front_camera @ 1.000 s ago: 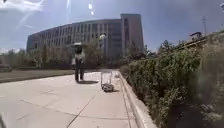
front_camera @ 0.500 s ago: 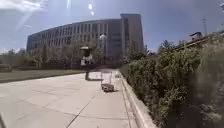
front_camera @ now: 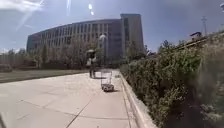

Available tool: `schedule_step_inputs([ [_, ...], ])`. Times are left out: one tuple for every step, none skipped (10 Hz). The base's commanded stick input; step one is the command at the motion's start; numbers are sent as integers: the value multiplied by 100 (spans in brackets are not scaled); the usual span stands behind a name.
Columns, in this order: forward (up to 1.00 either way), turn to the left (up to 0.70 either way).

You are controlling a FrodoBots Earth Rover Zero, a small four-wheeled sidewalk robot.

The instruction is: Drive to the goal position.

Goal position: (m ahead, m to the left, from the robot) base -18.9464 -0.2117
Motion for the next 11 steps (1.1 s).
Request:
schedule_step_inputs([
  [70,35],
  [70,35],
  [70,35],
  [70,30],
  [62,8],
  [48,1],
  [33,0],
  [23,0],
  [14,0],
  [7,0],
  [-1,0],
])
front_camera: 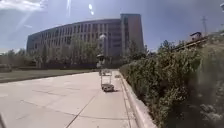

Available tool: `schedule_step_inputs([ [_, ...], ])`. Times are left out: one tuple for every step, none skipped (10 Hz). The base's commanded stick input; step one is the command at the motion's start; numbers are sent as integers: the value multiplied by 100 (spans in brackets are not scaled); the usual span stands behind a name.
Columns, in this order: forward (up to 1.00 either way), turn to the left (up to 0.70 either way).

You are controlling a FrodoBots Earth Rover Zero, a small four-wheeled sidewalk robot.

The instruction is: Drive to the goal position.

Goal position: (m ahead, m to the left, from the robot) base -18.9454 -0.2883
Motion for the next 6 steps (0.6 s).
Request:
schedule_step_inputs([
  [-41,0],
  [-63,0],
  [-70,0],
  [-60,0],
  [-10,0],
  [0,0],
])
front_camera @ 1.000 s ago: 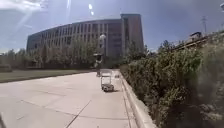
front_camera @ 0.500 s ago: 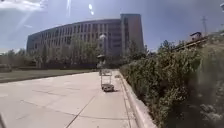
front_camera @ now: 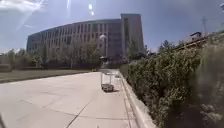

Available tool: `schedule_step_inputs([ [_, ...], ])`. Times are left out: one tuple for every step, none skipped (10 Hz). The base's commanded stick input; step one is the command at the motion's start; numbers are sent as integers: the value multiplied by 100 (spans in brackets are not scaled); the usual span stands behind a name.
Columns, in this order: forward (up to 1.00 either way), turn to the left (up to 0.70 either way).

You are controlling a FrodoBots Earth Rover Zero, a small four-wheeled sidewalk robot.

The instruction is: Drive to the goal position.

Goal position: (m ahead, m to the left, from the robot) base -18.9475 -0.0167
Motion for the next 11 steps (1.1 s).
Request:
schedule_step_inputs([
  [0,0],
  [0,0],
  [0,0],
  [3,0],
  [7,0],
  [13,0],
  [20,0],
  [70,14],
  [70,35],
  [70,35],
  [70,35],
])
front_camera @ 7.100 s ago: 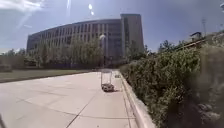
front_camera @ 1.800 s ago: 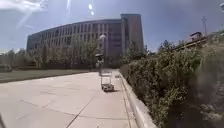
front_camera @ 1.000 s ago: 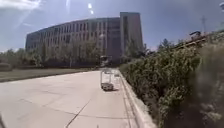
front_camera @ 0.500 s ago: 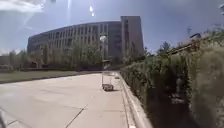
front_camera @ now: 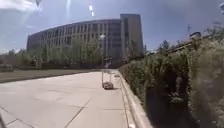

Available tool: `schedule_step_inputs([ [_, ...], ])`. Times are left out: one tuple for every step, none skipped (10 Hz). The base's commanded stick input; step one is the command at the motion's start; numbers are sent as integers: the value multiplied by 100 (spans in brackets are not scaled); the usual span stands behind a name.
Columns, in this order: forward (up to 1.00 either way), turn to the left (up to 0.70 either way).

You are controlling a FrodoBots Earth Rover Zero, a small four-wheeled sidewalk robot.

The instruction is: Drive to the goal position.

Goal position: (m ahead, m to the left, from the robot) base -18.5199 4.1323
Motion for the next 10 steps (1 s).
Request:
schedule_step_inputs([
  [70,35],
  [70,35],
  [70,35],
  [70,35],
  [70,35],
  [70,35],
  [70,35],
  [70,35],
  [70,35],
  [70,35],
])
